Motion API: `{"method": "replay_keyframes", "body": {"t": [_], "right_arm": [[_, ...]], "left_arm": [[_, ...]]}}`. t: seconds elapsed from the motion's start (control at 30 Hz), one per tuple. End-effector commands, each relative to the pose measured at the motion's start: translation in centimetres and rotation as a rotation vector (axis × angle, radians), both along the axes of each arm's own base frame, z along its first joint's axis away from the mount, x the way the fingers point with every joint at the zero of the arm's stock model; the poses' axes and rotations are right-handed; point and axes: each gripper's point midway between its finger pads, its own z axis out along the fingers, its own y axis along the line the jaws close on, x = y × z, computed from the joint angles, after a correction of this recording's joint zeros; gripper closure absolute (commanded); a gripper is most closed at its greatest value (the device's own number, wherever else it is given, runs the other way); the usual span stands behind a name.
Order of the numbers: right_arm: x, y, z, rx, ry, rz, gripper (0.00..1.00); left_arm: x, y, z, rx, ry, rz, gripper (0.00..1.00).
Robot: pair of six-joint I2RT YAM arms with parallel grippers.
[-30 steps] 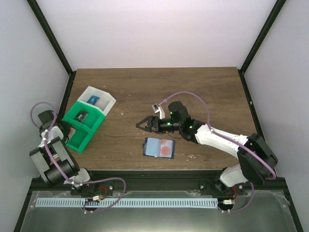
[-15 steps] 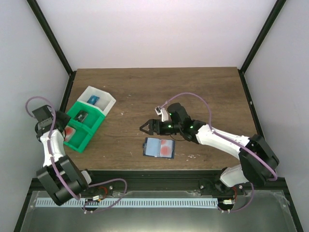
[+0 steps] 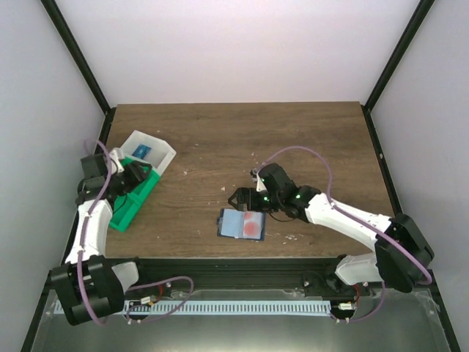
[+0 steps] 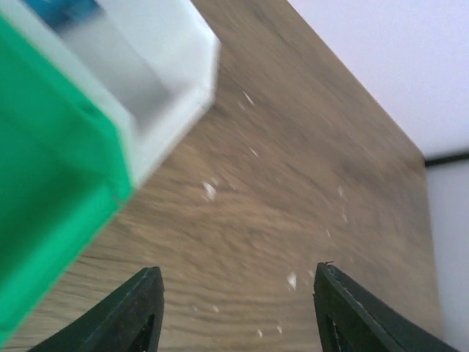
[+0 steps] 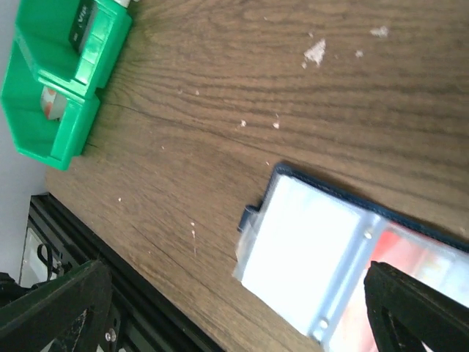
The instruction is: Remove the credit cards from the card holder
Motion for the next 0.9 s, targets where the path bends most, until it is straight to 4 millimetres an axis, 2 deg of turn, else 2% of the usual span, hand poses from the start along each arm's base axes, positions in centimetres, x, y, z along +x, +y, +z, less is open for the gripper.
{"method": "replay_keyframes", "body": {"t": [0.0, 0.1, 0.2, 0.23, 0.33, 0.43, 0.53, 0.6, 0.73, 0.87], "right_arm": [[-1.1, -1.6, -0.9, -0.023, 0.018, -0.007, 0.07], [-1.4, -2.4, -1.9, -0.049, 0.012, -0.017, 0.12], [-1.7, -3.3, -3.0, -0.09, 0.03, -0.035, 0.24], [-1.9, -3.4, -3.0, -0.09, 0.033, -0.031, 0.29], [-2.3, -3.9, -3.0, -0.072, 0.028, -0.051, 0.52], [-3.1, -4.6, -4.4, -0.069, 0.057, -0.066, 0.63], [-3.8, -4.5, -5.5, -0.057, 0.083, -0.054, 0.65], [-3.8, -4.5, -5.9, -0.046, 0.077, -0.057, 0.65], [-3.7, -5.1, -7.5, -0.088, 0.097, -0.081, 0.65], [-4.1, -5.2, -8.7, -0.084, 0.13, -0.09, 0.64]], "left_arm": [[-1.1, -6.1, -0.2, -0.062, -0.007, -0.259, 0.45], [-1.8, -8.4, -0.2, -0.094, -0.011, -0.331, 0.54], [-2.7, -11.0, 0.1, -0.151, -0.021, -0.401, 0.69], [-3.0, -11.9, 0.2, -0.157, -0.03, -0.423, 0.75], [-4.4, -14.9, -0.3, -0.157, -0.022, -0.481, 0.82], [-5.9, -18.4, -0.8, -0.219, -0.027, -0.551, 0.9], [-7.3, -21.6, -2.1, -0.229, -0.006, -0.584, 1.0], [-7.7, -22.9, -3.6, -0.216, 0.041, -0.59, 1.0], [-8.8, -26.2, -5.0, -0.252, 0.073, -0.673, 1.0], [-9.5, -27.6, -7.9, -0.242, 0.127, -0.695, 1.0]]}}
